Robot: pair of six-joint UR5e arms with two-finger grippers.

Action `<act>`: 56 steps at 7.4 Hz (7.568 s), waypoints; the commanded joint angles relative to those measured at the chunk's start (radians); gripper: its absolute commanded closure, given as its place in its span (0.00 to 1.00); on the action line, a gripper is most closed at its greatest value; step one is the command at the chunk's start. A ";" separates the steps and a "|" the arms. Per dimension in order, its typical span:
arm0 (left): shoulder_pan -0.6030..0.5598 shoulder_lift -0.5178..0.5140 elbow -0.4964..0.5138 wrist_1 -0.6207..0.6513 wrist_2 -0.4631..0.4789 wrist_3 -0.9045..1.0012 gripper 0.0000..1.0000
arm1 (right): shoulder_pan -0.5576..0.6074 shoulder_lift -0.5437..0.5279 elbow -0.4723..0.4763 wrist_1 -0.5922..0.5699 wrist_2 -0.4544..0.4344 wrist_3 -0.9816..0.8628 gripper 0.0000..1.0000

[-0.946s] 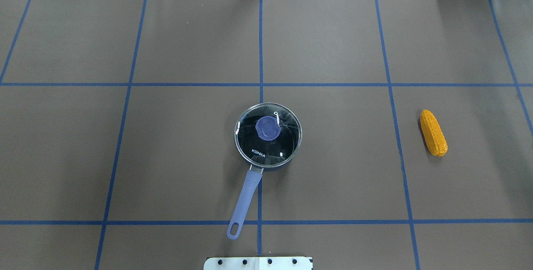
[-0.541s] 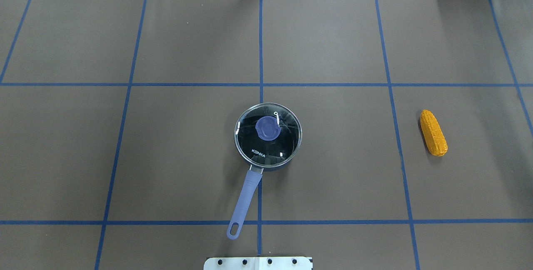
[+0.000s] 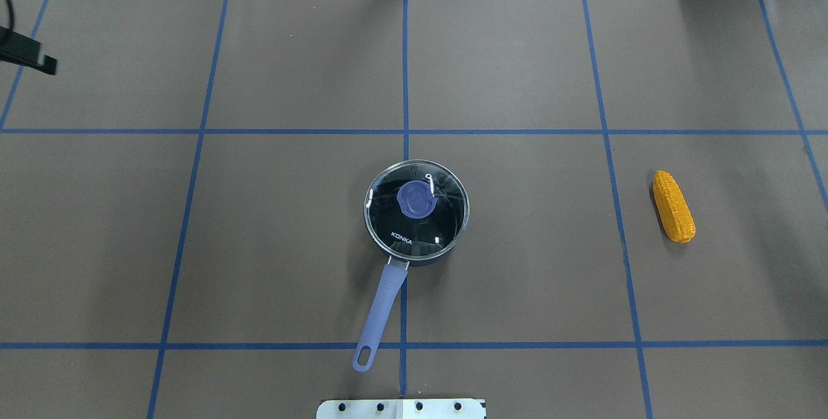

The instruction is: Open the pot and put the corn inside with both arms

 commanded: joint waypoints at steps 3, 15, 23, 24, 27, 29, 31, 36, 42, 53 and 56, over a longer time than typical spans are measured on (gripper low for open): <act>0.443 -0.379 0.004 0.322 0.286 -0.459 0.02 | -0.017 -0.005 0.001 0.000 -0.004 0.017 0.00; 0.747 -0.782 0.418 0.333 0.487 -0.653 0.02 | -0.020 -0.019 -0.004 0.002 -0.001 0.018 0.00; 0.746 -0.776 0.437 0.291 0.500 -0.645 0.20 | -0.020 -0.019 -0.005 0.002 -0.001 0.018 0.00; 0.744 -0.776 0.435 0.291 0.500 -0.645 0.21 | -0.022 -0.019 -0.005 0.002 -0.001 0.018 0.00; 0.738 -0.776 0.426 0.297 0.502 -0.645 0.33 | -0.022 -0.019 -0.005 0.002 -0.001 0.018 0.00; 0.729 -0.776 0.409 0.304 0.499 -0.645 0.46 | -0.022 -0.017 -0.005 0.002 -0.001 0.018 0.00; 0.709 -0.770 0.331 0.369 0.494 -0.642 0.52 | -0.022 -0.017 -0.005 0.002 -0.001 0.018 0.00; 0.573 -0.372 -0.135 0.478 0.467 -0.269 0.55 | -0.025 -0.019 -0.002 0.002 0.004 0.019 0.00; 0.318 0.179 -0.142 0.103 0.263 0.243 0.57 | -0.031 -0.028 -0.002 0.002 0.002 0.018 0.00; 0.306 0.273 0.248 -0.482 0.162 0.343 0.01 | -0.033 -0.028 0.001 0.003 -0.001 0.019 0.00; 0.003 0.175 0.220 -0.234 -0.042 0.449 0.01 | -0.040 -0.028 0.002 0.003 0.005 0.022 0.00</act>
